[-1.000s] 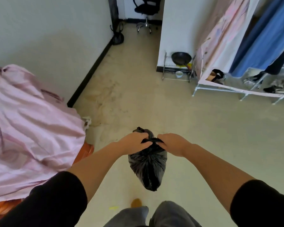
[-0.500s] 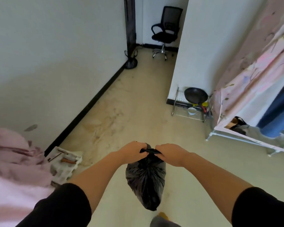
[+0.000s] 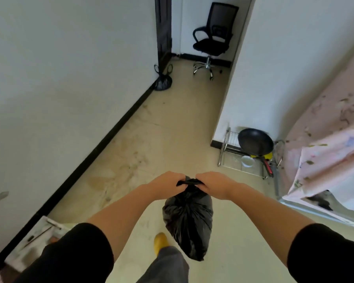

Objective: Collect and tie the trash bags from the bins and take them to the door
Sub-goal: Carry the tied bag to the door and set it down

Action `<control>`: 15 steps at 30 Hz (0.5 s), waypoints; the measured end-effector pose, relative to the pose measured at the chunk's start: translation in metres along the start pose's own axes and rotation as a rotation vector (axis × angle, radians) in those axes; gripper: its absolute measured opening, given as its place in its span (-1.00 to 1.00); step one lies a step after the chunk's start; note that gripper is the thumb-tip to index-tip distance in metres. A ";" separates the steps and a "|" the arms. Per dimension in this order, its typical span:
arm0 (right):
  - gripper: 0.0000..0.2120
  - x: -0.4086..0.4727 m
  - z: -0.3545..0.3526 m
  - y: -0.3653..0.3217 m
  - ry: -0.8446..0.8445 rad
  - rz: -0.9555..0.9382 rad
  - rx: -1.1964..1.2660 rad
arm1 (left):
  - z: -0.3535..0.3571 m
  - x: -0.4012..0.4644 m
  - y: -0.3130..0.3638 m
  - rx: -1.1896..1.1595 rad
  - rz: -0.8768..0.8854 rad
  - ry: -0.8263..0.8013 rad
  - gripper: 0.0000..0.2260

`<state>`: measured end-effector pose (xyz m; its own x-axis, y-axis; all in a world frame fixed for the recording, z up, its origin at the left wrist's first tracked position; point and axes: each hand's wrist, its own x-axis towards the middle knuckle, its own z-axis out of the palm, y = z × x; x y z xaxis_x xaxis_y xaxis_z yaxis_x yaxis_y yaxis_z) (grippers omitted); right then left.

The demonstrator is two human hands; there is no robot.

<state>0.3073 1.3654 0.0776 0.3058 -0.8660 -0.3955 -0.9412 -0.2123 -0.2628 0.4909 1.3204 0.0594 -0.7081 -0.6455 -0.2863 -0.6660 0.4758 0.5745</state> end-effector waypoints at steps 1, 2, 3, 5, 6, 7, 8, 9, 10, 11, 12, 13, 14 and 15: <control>-0.84 0.019 -0.011 0.007 0.004 0.014 0.012 | -0.015 0.018 -0.010 0.008 0.005 -0.011 -0.80; -0.83 0.037 -0.021 0.014 0.008 0.026 0.021 | -0.032 0.036 -0.020 0.020 0.011 -0.020 -0.81; -0.83 0.056 -0.033 0.020 0.012 0.037 0.024 | -0.049 0.053 -0.030 0.033 0.014 -0.025 -0.82; -0.82 0.091 -0.056 0.031 0.030 0.043 0.038 | -0.082 0.086 -0.047 0.047 0.028 -0.037 -0.82; -0.82 0.108 -0.066 0.037 0.038 0.040 0.043 | -0.097 0.101 -0.056 0.052 0.037 -0.041 -0.81; -0.82 0.124 -0.076 0.042 0.036 0.038 0.047 | -0.110 0.116 -0.063 0.059 0.043 -0.047 -0.79; -0.82 0.141 -0.086 0.048 0.030 0.039 0.047 | -0.122 0.131 -0.071 0.067 0.044 -0.052 -0.77; -0.82 0.159 -0.096 0.055 0.027 0.038 0.044 | -0.134 0.146 -0.078 0.071 0.040 -0.054 -0.77; -0.82 0.177 -0.106 0.063 0.028 0.034 0.043 | -0.146 0.161 -0.085 0.070 0.036 -0.049 -0.77; -0.82 0.195 -0.117 0.071 0.029 0.029 0.041 | -0.157 0.177 -0.093 0.063 0.031 -0.039 -0.78; -0.82 0.214 -0.128 0.080 0.030 0.021 0.035 | -0.169 0.193 -0.101 0.058 0.028 -0.027 -0.77; -0.82 0.233 -0.138 0.089 0.032 0.014 0.027 | -0.181 0.211 -0.109 0.057 0.018 -0.020 -0.75; -0.82 0.253 -0.148 0.099 0.033 0.005 0.022 | -0.193 0.229 -0.118 0.057 0.006 -0.015 -0.75; -0.83 0.274 -0.159 0.110 0.035 -0.005 0.025 | -0.205 0.247 -0.127 0.064 -0.008 -0.008 -0.77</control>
<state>0.2652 1.0331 0.0801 0.3047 -0.8805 -0.3631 -0.9357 -0.2055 -0.2868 0.4487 0.9779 0.0724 -0.7046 -0.6444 -0.2971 -0.6849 0.5083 0.5221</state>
